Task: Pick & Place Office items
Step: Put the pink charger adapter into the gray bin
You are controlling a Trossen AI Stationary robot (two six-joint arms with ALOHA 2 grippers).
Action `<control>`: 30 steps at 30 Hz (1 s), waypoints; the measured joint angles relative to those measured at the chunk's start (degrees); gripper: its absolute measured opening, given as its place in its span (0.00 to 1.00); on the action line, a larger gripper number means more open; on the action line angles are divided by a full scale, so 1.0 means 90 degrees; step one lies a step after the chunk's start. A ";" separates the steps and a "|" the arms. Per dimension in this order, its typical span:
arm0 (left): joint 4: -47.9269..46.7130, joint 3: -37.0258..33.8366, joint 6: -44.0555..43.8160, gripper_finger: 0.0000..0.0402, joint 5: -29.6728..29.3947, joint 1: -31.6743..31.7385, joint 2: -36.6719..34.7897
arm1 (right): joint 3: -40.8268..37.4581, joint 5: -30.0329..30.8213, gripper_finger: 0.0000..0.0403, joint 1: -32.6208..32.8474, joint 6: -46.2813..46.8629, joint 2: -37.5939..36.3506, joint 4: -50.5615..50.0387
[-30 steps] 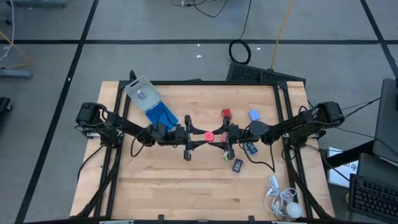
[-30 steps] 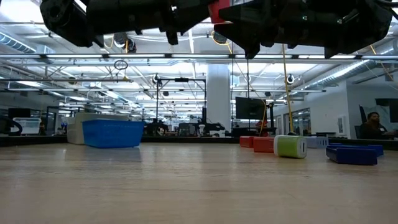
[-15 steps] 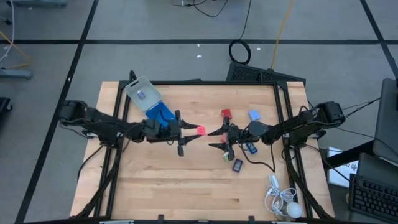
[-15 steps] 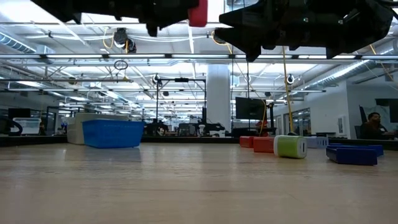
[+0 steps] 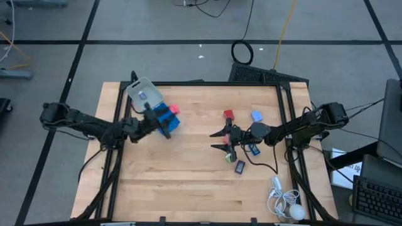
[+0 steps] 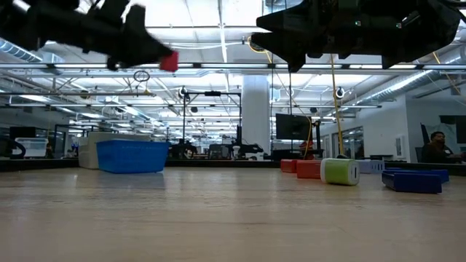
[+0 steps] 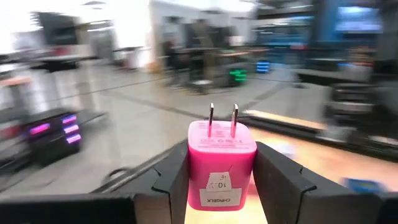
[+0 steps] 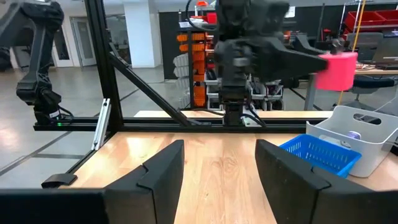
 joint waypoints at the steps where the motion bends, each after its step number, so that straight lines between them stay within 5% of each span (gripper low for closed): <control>1: -0.0011 -0.0133 -0.0093 0.37 -0.0251 0.0046 -0.0103 | 0.0000 0.0000 0.47 0.0000 0.0001 0.0000 0.0002; 10: -0.0345 -0.0948 -0.1198 0.37 -0.0792 0.0806 -0.0507 | 0.0000 0.0002 0.46 0.0000 0.0001 0.0000 0.0005; 19: -0.2290 -0.0962 -0.2810 0.38 -0.0778 0.1743 -0.0538 | 0.0000 0.0002 0.46 0.0000 0.0001 -0.0002 0.0004; 30: -0.2878 -0.0962 -0.3413 0.38 -0.0789 0.2587 -0.0538 | 0.0000 0.0002 0.46 0.0000 0.0001 -0.0002 0.0002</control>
